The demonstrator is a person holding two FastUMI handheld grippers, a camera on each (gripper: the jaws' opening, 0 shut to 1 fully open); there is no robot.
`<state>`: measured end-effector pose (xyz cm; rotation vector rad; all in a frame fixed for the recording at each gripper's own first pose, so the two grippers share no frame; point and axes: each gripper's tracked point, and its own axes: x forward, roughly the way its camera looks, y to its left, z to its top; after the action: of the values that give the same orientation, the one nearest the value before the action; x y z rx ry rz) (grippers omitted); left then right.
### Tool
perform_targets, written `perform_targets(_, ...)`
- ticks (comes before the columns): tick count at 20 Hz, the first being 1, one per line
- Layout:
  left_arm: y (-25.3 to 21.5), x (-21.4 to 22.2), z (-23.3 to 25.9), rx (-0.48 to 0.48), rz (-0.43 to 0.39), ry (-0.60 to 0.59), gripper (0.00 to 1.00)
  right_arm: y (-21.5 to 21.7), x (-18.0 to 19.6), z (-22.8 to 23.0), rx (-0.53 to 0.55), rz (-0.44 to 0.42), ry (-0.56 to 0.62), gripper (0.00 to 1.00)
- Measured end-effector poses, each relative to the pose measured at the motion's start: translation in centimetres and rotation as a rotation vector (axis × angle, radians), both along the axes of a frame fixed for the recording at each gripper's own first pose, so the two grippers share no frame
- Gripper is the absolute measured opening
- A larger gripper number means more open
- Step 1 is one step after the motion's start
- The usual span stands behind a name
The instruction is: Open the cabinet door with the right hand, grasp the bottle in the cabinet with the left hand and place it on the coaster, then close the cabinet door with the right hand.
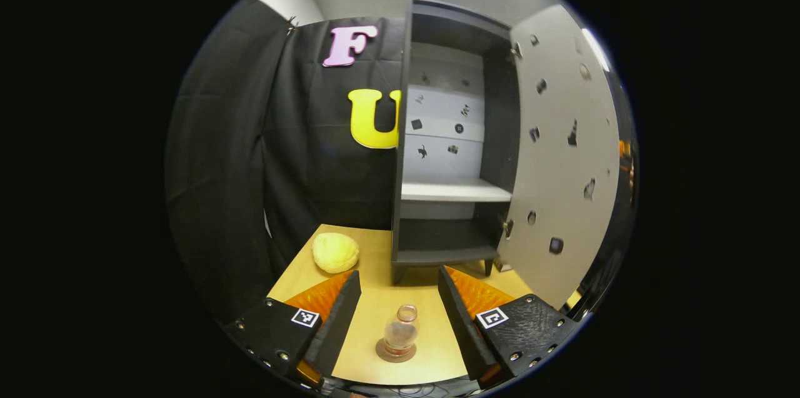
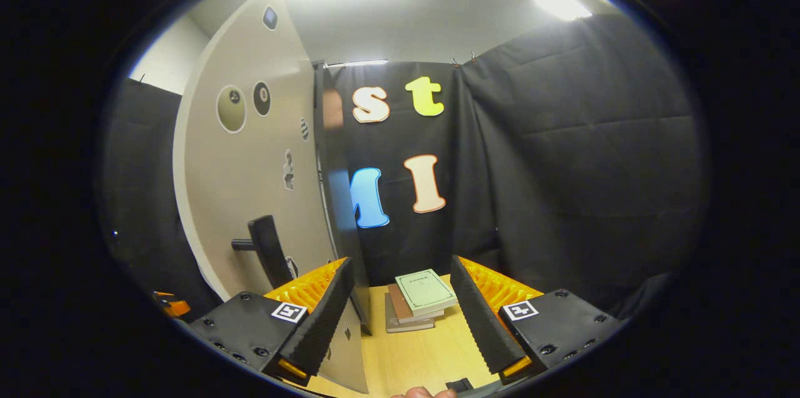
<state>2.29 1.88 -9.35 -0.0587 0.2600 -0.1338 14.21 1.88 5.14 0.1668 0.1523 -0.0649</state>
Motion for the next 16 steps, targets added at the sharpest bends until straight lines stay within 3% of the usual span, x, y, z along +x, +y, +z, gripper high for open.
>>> perform_targets(3, 2.8, 0.7, 1.2, 0.051, 0.041, -0.013, 0.73, 1.3, 0.0, -0.9, -0.044, 0.025, 0.018, 0.98)
perform_targets(4, 3.3, 0.7, 1.4, 0.050, 0.051, -0.015, 0.73, 1.3, 0.0, -0.8, -0.055, 0.022, 0.018, 0.92)
perform_targets(5, 3.8, 0.7, 1.3, 0.049, 0.059, -0.008, 0.73, 1.3, -0.1, -0.9, -0.056, 0.017, 0.022, 0.97)
perform_targets(6, 4.3, 0.6, 1.0, 0.050, 0.070, -0.002, 0.73, 1.4, -0.2, -1.0, -0.050, 0.014, 0.030, 0.92)
perform_targets(10, 5.3, 1.2, 0.5, 0.066, 0.071, 0.010, 0.73, 2.8, -0.8, -1.0, -0.020, 0.012, 0.037, 0.97)
perform_targets(16, 5.6, 2.0, 0.0, 0.053, 0.055, 0.013, 0.73, 11.1, -2.0, -0.9, 0.001, 0.111, 0.029, 0.96)
